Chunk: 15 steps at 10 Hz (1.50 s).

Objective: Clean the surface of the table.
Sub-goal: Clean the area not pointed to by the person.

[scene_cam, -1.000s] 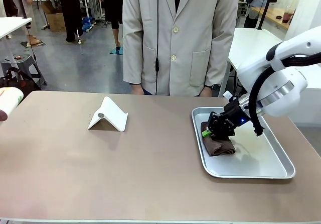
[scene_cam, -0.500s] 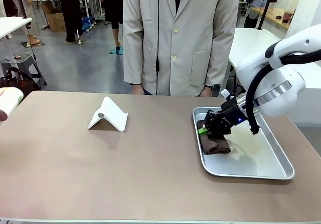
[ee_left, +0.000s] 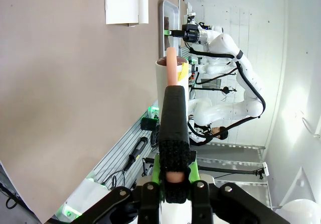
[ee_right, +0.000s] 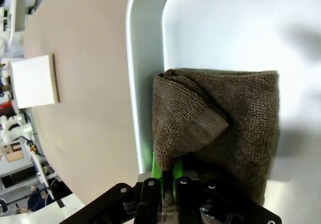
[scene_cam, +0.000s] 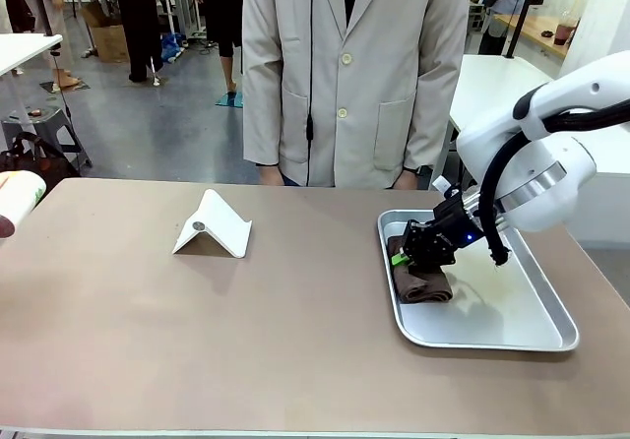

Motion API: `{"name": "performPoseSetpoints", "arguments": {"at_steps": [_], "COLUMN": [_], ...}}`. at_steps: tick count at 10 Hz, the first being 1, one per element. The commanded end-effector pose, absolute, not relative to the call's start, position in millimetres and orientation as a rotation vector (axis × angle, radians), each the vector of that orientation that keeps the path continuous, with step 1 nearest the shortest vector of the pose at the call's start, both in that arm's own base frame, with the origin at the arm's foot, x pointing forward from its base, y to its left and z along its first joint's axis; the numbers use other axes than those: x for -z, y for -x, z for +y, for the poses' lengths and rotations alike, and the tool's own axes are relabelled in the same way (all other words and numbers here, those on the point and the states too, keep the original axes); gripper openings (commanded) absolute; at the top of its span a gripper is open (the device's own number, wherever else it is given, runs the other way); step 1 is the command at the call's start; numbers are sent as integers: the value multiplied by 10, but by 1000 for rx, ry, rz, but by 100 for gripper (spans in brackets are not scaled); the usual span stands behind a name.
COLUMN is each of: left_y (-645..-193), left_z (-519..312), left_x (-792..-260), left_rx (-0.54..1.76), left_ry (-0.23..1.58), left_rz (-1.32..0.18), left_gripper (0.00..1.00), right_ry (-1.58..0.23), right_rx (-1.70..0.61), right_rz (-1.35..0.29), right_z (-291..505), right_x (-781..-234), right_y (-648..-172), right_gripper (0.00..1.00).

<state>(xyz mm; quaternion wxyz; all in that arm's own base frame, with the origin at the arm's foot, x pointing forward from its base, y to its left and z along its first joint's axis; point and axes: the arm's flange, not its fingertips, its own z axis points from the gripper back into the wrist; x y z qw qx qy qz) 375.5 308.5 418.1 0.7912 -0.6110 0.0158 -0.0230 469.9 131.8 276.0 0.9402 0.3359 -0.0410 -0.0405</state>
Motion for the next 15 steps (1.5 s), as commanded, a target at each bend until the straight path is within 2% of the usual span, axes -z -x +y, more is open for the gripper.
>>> {"name": "performPoseSetpoints", "arguments": {"at_steps": [1,3,9,12,15], "left_y": [-3751,-3751,-3751,-3751,-3751], "left_z": [3085,3085,3085,3085,3085], "left_x": [-4218,-4218,-4218,-4218,-4218], "left_rx": [33,33,33,33,33], "left_ry": [1327,1327,1327,1327,1327], "left_rz": [26,26,26,26,26], "left_gripper": [22,22,22,22,22], "right_ry": [-596,-538,-535,-712,-1109], "right_rx": [89,99,199,198,153], "right_rz": [-109,-98,-126,-144,-135], "right_z": [1127,917,183,-88,-207], "right_x": [-2725,-2788,-2929,-3107,-3374], "right_y": [-4674,-4659,-4553,-4429,-4279], "right_gripper": [9,9,9,9,9]}}
